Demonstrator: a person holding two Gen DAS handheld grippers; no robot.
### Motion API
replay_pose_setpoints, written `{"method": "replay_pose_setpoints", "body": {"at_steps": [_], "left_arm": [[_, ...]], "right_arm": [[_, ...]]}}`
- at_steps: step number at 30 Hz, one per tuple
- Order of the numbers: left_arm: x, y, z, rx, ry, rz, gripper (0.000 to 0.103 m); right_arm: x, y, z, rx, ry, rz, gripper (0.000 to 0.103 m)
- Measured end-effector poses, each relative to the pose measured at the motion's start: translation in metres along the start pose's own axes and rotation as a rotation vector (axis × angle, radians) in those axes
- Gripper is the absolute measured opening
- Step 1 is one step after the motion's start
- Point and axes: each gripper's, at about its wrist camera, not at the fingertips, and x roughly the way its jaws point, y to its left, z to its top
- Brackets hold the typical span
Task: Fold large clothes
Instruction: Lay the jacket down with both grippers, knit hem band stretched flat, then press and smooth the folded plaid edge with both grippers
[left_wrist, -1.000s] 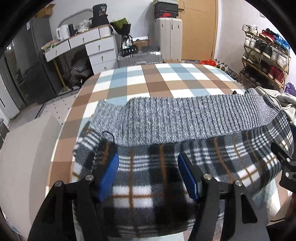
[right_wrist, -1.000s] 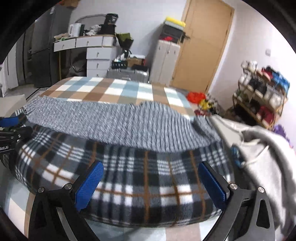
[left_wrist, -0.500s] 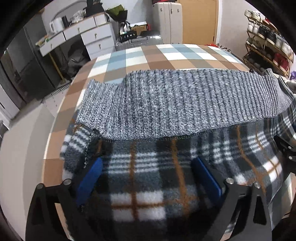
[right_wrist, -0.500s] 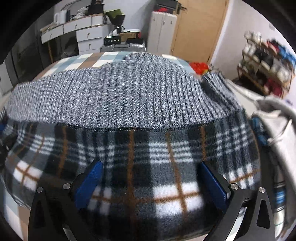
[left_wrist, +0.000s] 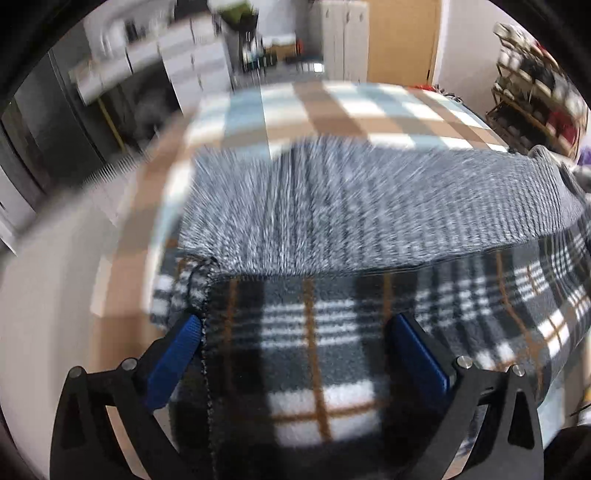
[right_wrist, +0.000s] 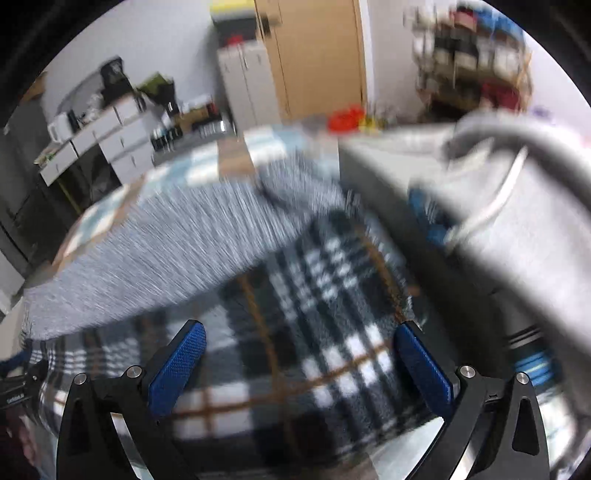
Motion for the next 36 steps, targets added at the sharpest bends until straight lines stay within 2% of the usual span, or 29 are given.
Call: {"method": "replay_pose_setpoints", "body": {"at_steps": [2,7,10,11,12,14,15,16,17,18,21,22,24,28,31,33,36], "left_arm": [[0.004,0.009,0.002,-0.057,0.015,-0.045,0.102],[0.006,-0.002,0.0,-0.023,0.006,0.002,0.102],[-0.008,-0.007,0.0,-0.037,-0.013,0.031,0.102],[-0.016,-0.008,-0.002,-0.039,-0.033,0.04,0.102],[-0.029,-0.016,-0.004,-0.042,-0.078,0.02,0.102],[-0.044,-0.029,-0.006,-0.04,-0.131,-0.101,0.102],[-0.05,-0.042,-0.006,-0.026,-0.136,-0.216,0.102],[-0.05,-0.053,-0.006,-0.004,-0.126,-0.271,0.102],[-0.048,-0.064,-0.006,0.022,-0.108,-0.279,0.102],[-0.042,-0.076,-0.007,0.052,-0.087,-0.254,0.102],[-0.014,-0.101,-0.01,0.149,-0.014,-0.114,0.102],[-0.005,-0.107,-0.012,0.18,0.007,-0.079,0.102],[-0.003,-0.109,-0.015,0.187,-0.015,-0.066,0.102],[-0.006,-0.102,-0.011,0.162,0.029,-0.089,0.102],[-0.015,-0.099,-0.01,0.147,0.017,-0.086,0.102],[-0.028,-0.104,-0.01,0.124,-0.014,-0.099,0.102],[-0.044,-0.118,-0.009,0.098,-0.068,-0.2,0.102]], "right_arm": [[0.014,-0.004,-0.002,0.02,0.058,0.046,0.103],[0.017,0.0,-0.001,-0.01,0.063,0.049,0.103],[-0.002,0.005,0.003,0.011,0.014,0.01,0.103],[-0.017,0.01,0.001,0.001,-0.033,0.012,0.103],[-0.032,0.02,0.001,-0.023,-0.086,0.044,0.103],[-0.046,0.042,-0.001,-0.091,-0.128,0.095,0.103],[-0.049,0.057,-0.004,-0.141,-0.129,0.111,0.103],[-0.048,0.067,-0.007,-0.175,-0.119,0.11,0.103],[-0.043,0.082,-0.011,-0.227,-0.089,0.092,0.103],[-0.035,0.094,-0.016,-0.275,-0.055,0.075,0.103],[-0.01,0.106,-0.031,-0.369,0.023,0.005,0.103],[-0.006,0.108,-0.033,-0.394,0.019,-0.007,0.103],[-0.005,0.109,-0.038,-0.43,-0.018,-0.015,0.103],[-0.009,0.103,-0.035,-0.402,-0.004,0.008,0.103],[-0.022,0.081,-0.02,-0.327,-0.012,0.093,0.103],[-0.041,0.047,-0.007,-0.168,-0.052,0.127,0.103],[-0.055,-0.007,0.001,0.099,-0.079,0.21,0.103]]}}
